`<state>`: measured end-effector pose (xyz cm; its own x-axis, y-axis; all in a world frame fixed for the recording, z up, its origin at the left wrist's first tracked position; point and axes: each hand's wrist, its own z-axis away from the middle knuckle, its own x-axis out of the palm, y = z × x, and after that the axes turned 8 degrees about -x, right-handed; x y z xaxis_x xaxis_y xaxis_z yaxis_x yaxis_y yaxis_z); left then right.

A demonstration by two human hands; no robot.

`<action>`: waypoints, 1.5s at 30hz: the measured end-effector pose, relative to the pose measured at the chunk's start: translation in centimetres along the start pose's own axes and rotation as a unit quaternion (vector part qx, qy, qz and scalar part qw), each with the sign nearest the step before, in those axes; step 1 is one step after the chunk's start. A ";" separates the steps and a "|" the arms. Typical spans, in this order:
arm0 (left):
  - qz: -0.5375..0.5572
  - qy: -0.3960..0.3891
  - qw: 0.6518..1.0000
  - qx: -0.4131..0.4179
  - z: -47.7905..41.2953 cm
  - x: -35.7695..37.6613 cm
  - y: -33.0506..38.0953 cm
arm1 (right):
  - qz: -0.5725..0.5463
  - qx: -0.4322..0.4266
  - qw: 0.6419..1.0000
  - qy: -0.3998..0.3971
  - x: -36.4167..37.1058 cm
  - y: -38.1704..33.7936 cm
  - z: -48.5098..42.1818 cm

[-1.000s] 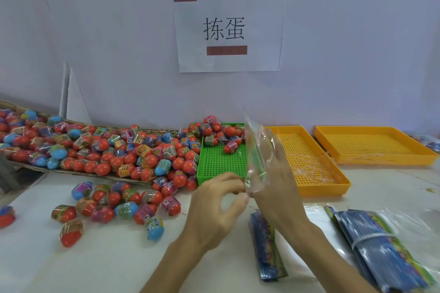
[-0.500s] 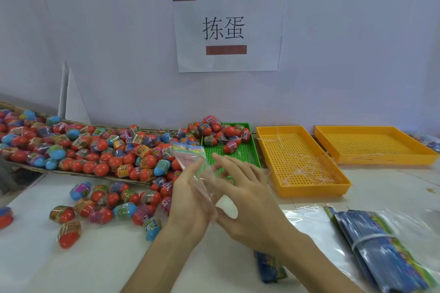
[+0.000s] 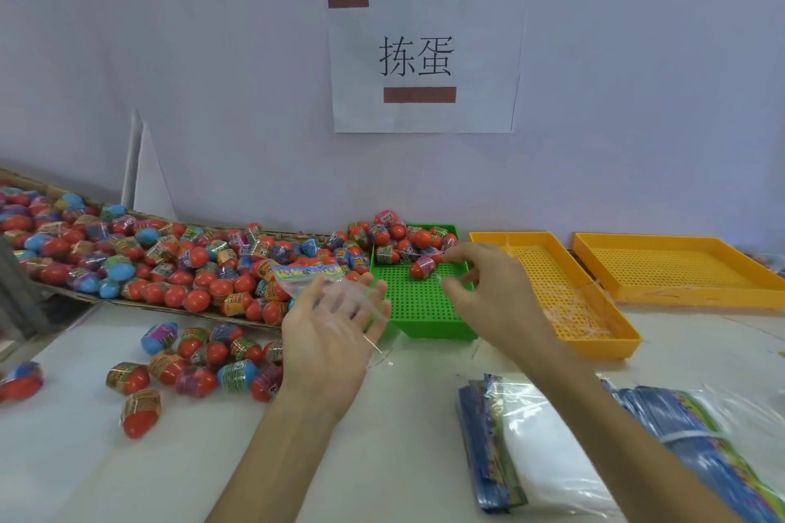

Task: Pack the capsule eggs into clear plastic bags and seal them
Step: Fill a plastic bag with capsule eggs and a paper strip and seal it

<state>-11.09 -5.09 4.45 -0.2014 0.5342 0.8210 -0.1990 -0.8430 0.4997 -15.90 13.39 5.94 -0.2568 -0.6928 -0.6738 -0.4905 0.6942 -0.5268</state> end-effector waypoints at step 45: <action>0.000 -0.013 1.000 -0.023 0.6 0.4 -0.7 | -0.001 -0.224 0.970 0.096 4.3 -4.3 5.6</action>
<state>-10.49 -4.31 4.56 -0.1761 0.5325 0.8279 -0.2428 -0.8386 0.4877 -10.21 8.55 2.38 -0.3849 -0.7473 -0.5417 -0.7927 0.5683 -0.2207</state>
